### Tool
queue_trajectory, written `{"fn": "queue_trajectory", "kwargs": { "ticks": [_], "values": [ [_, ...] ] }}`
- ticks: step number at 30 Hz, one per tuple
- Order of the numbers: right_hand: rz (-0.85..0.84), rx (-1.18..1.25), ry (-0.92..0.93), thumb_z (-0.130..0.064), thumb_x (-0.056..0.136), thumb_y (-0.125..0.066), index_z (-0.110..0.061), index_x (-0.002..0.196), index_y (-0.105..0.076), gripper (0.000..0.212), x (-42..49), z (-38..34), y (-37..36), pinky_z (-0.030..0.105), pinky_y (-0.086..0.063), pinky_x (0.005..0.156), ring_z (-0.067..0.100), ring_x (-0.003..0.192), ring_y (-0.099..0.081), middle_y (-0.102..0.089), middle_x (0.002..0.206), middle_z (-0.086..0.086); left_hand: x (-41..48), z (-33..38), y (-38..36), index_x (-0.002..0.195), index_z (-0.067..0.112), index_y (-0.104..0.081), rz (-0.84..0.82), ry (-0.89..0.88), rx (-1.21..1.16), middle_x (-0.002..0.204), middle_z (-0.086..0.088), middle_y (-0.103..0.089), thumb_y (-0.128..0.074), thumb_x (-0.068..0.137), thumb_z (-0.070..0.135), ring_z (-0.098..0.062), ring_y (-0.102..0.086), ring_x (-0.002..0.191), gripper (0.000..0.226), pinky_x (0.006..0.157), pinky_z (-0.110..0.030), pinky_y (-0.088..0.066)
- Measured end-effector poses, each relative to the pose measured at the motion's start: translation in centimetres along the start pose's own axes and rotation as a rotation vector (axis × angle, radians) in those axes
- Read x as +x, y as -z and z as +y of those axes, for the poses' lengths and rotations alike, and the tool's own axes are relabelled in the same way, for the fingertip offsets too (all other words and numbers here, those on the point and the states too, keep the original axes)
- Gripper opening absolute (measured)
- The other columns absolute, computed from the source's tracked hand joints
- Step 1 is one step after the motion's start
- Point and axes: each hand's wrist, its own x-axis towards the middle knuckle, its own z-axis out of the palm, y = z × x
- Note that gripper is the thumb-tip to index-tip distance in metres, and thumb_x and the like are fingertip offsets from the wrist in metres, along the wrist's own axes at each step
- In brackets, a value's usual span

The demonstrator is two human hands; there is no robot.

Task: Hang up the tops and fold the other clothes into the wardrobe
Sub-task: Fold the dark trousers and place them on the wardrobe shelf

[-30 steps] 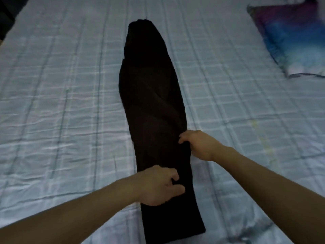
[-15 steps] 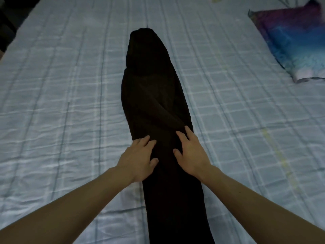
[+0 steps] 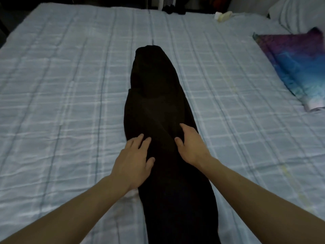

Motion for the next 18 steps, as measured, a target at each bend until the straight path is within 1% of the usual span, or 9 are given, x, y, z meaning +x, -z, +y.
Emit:
{"fn": "queue_trajectory", "kwargs": {
  "ticks": [2, 5, 8, 11, 13, 15, 17, 18],
  "values": [
    [-0.029, -0.026, -0.004, -0.026, 0.100, -0.054, -0.013, 0.153, -0.027, 0.061, 2.1, 0.0, -0.4, 0.038, -0.034, 0.115, 0.026, 0.140, -0.037, -0.036, 0.154, 0.011, 1.6, -0.2, -0.1, 0.159, 0.023, -0.015, 0.026, -0.020, 0.027, 0.166, -0.003, -0.010, -0.046, 0.100, 0.046, -0.022, -0.013, 0.151, 0.070, 0.120, -0.031, -0.020],
    [-0.027, -0.091, -0.036, -0.031, 0.098, -0.057, -0.013, 0.151, -0.028, 0.063, 5.2, -0.1, -0.8, 0.041, -0.042, 0.109, 0.029, 0.133, -0.043, -0.041, 0.148, 0.014, 4.0, -0.6, -0.2, 0.159, 0.023, -0.012, 0.035, -0.072, 0.088, 0.167, -0.004, -0.003, -0.044, 0.100, 0.048, -0.021, -0.006, 0.153, 0.072, 0.120, -0.029, -0.011],
    [0.005, -0.198, -0.044, -0.039, 0.095, -0.059, -0.014, 0.147, -0.032, 0.064, 7.6, 0.0, -1.3, 0.042, -0.047, 0.101, 0.031, 0.124, -0.048, -0.048, 0.138, 0.016, 6.5, -1.0, -0.6, 0.159, 0.024, -0.004, 0.018, -0.089, 0.156, 0.167, -0.003, 0.006, -0.041, 0.100, 0.050, -0.020, 0.006, 0.154, 0.075, 0.125, -0.037, -0.007],
    [0.055, -0.153, -0.097, -0.034, 0.091, -0.067, -0.013, 0.140, -0.039, 0.059, 9.5, 0.0, -1.8, 0.041, -0.049, 0.097, 0.031, 0.118, -0.050, -0.046, 0.133, 0.017, 8.3, -1.3, -1.5, 0.159, 0.026, 0.003, -0.034, -0.084, 0.166, 0.166, -0.002, 0.013, -0.036, 0.101, 0.052, -0.019, 0.014, 0.153, 0.075, 0.123, -0.038, 0.000],
    [0.068, -0.143, -0.120, -0.027, 0.090, -0.069, -0.012, 0.130, -0.046, 0.048, 10.4, 0.2, -1.9, 0.040, -0.051, 0.094, 0.030, 0.113, -0.052, -0.045, 0.130, 0.016, 8.5, -1.4, -2.4, 0.159, 0.025, 0.004, -0.062, -0.078, 0.176, 0.166, -0.002, 0.015, -0.032, 0.102, 0.051, -0.019, 0.016, 0.152, 0.072, 0.122, -0.038, 0.004],
    [0.085, -0.128, -0.090, -0.018, 0.092, -0.066, -0.011, 0.115, -0.054, 0.027, 10.9, 0.4, -1.8, 0.035, -0.052, 0.084, 0.026, 0.101, -0.055, -0.047, 0.122, 0.014, 8.5, -1.5, -2.9, 0.159, 0.025, 0.004, -0.063, -0.076, 0.185, 0.166, -0.002, 0.014, -0.030, 0.102, 0.051, -0.019, 0.017, 0.152, 0.071, 0.122, -0.037, 0.007],
    [0.106, -0.139, -0.045, -0.010, 0.094, -0.059, -0.008, 0.098, -0.057, 0.005, 11.1, 0.6, -1.5, 0.028, -0.046, 0.071, 0.020, 0.086, -0.054, -0.050, 0.113, 0.011, 8.5, -1.5, -3.1, 0.159, 0.025, 0.003, -0.053, -0.077, 0.190, 0.166, -0.002, 0.014, -0.028, 0.102, 0.051, -0.019, 0.017, 0.152, 0.070, 0.122, -0.037, 0.007],
    [0.109, -0.151, -0.022, -0.007, 0.095, -0.056, -0.007, 0.093, -0.058, 0.003, 11.1, 0.6, -1.4, 0.026, -0.043, 0.069, 0.018, 0.082, -0.053, -0.050, 0.110, 0.010, 8.6, -1.4, -3.1, 0.159, 0.025, 0.003, -0.052, -0.078, 0.191, 0.166, -0.002, 0.014, -0.028, 0.102, 0.051, -0.019, 0.018, 0.152, 0.070, 0.122, -0.037, 0.008]
  ]
}}
